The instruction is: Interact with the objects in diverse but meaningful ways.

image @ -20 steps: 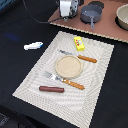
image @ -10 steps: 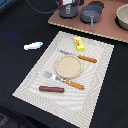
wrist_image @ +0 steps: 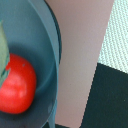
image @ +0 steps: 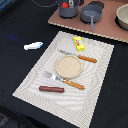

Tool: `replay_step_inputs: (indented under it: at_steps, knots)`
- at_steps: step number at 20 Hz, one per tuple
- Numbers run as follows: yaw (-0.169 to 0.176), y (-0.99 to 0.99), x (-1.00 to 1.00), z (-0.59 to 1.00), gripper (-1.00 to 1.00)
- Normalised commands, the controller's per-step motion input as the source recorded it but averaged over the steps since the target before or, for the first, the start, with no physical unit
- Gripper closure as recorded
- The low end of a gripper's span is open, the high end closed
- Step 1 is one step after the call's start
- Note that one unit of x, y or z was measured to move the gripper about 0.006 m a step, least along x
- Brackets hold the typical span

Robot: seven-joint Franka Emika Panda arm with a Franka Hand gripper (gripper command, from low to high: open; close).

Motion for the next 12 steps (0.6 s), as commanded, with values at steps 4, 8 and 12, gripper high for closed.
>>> replay_step_inputs:
  at_steps: [4, 8, 12]
  knots:
    - [-0.151, -0.25, 0.73, 0.47, -1.00]
    - [-0.143, -0.33, 0.67, 0.20, -1.00]
    - [-0.118, -0.41, 0.62, 0.08, -1.00]
